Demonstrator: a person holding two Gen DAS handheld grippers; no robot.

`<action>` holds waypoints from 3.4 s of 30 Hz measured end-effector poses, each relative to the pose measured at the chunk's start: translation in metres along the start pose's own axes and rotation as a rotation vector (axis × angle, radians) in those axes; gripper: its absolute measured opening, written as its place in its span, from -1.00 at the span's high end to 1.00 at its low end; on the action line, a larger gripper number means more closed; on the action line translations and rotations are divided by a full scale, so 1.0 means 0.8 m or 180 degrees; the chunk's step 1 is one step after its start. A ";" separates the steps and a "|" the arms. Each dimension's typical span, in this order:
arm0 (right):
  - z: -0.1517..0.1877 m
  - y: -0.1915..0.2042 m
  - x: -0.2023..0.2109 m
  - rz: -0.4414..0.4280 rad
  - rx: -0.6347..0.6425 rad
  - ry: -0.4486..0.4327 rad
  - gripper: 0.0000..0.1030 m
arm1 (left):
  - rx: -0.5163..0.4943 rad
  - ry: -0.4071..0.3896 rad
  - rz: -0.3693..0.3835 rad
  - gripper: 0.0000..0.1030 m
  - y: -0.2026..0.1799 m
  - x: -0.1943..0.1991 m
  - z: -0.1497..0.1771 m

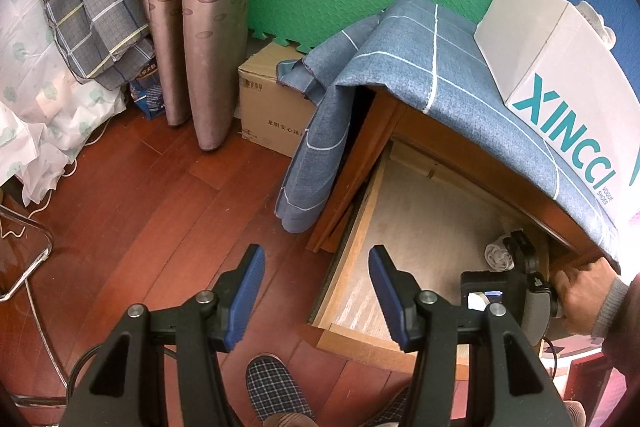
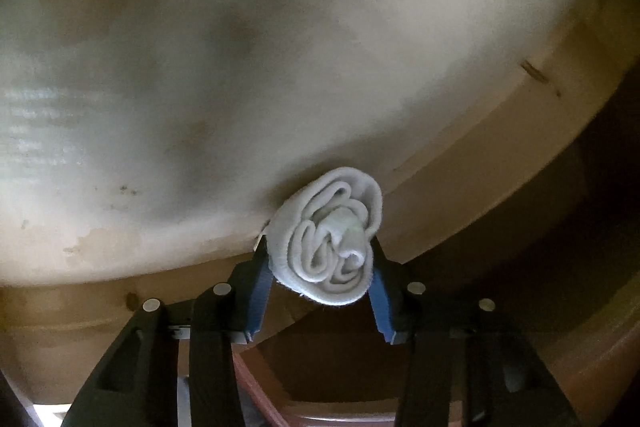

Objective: Take underwear out of drawer
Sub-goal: 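Close the right gripper on the rolled white sock, then lift the rolled white sock into the white box and open the right gripper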

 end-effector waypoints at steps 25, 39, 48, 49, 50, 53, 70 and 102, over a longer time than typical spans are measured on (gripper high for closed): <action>0.125 -0.107 0.069 -0.1634 -0.2674 -0.1012 0.28 | -0.0102 -0.0027 -0.0110 -0.07 -0.007 0.003 0.002; 0.258 -0.098 0.092 -0.2771 -0.4459 -0.1741 0.28 | -0.0263 0.0050 -0.0212 -0.07 -0.018 0.000 0.004; 0.335 -0.104 0.137 -0.2908 -0.5234 -0.2131 0.28 | -0.0434 -0.0039 -0.0321 -0.07 -0.024 0.009 0.002; 0.348 -0.112 0.144 -0.2922 -0.5307 -0.2180 0.28 | -0.0480 -0.0055 -0.0342 -0.07 -0.026 0.012 0.001; 0.363 -0.113 0.143 -0.2921 -0.5359 -0.2210 0.28 | -0.0510 -0.0070 -0.0367 -0.07 -0.027 0.015 0.001; 0.394 -0.116 0.160 -0.2898 -0.5516 -0.2320 0.28 | -0.0561 -0.0144 -0.0324 -0.07 -0.030 0.030 -0.003; 0.528 -0.159 0.191 -0.2233 -0.6091 -0.2769 0.28 | -0.1159 -0.0456 -0.0419 -0.07 -0.066 0.084 -0.006; 0.463 -0.271 0.035 -0.2462 -0.6048 -0.2074 -0.48 | -0.0966 -0.0527 -0.0393 -0.07 -0.060 0.097 -0.037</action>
Point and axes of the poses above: each gripper's, at about its wrist camera, not at the fingertips, and x roughly against the way its jaws point, y to its left, z to its underside, the point moved 3 cm from there along -x, roughly the way its jaws point, and after that the axes turned 6 degrees about -z, right-handed, at the moved point
